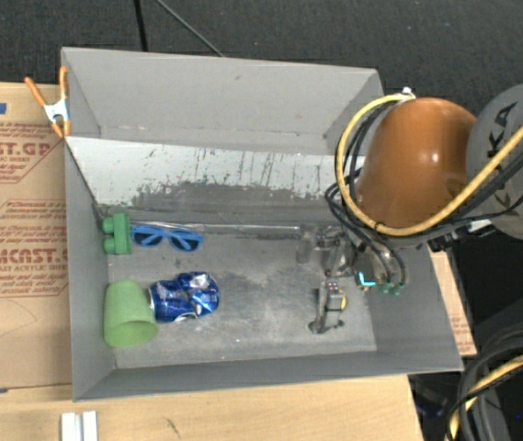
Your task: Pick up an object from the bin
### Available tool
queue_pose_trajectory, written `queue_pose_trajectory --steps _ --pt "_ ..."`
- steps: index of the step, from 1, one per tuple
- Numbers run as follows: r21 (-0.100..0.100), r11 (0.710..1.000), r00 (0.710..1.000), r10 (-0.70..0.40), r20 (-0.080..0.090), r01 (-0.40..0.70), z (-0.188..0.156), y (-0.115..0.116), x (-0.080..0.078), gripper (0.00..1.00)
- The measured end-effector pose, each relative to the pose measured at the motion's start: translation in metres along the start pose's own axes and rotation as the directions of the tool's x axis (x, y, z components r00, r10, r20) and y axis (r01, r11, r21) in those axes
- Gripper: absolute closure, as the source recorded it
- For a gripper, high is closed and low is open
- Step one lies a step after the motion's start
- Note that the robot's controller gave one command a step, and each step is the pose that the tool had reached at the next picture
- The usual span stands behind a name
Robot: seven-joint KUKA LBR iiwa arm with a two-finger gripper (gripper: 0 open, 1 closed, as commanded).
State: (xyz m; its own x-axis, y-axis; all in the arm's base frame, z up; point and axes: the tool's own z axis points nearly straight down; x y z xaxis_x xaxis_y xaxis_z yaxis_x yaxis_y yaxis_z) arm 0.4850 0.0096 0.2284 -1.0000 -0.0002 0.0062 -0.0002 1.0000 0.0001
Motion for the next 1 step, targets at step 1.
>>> queue_pose_trajectory --steps 1 --pt "-0.001 0.995 0.995 0.102 -0.001 -0.102 0.1520 -0.0270 -0.0121 0.00"
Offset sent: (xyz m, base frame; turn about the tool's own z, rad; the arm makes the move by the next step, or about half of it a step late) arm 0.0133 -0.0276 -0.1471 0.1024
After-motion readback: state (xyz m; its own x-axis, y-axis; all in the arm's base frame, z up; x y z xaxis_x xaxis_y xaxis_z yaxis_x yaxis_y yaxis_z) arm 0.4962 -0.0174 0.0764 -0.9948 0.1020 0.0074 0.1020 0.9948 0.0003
